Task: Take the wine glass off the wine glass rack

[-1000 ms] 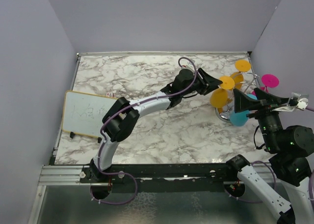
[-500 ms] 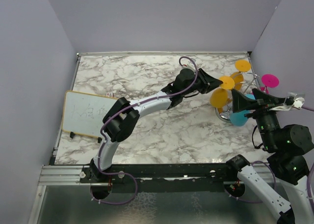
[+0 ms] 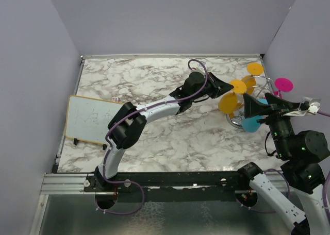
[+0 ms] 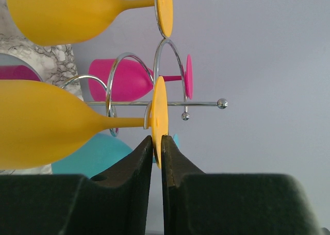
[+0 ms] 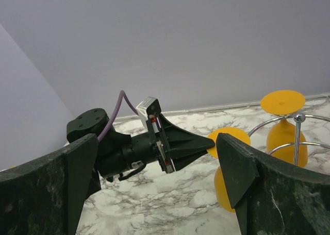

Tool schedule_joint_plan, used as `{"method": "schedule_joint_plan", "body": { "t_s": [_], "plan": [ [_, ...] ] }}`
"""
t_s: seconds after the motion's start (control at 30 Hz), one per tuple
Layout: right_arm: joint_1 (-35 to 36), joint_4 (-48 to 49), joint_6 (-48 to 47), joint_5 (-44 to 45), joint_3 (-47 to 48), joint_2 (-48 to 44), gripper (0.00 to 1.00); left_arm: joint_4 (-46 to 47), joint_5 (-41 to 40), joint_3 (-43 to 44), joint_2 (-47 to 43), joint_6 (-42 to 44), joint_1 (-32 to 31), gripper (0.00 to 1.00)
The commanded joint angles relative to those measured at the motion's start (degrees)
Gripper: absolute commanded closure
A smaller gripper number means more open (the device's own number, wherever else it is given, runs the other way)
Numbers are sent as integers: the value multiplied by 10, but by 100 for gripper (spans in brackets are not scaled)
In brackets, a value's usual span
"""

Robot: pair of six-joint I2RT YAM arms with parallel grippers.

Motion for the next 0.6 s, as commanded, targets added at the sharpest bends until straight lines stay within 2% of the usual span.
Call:
{"method": "schedule_joint_plan", "body": {
  "t_s": [0.0, 0.23, 0.57],
  "plan": [
    [4, 7, 7, 8, 2, -1, 0, 12, -12, -6, -33, -8, -4, 89],
    [4, 4, 8, 8, 5, 0, 0, 12, -11, -5, -41, -11, -5, 93],
    [4, 3, 11, 1, 11, 3, 0, 12, -17, -28, -71, -9, -5, 94]
  ]
}}
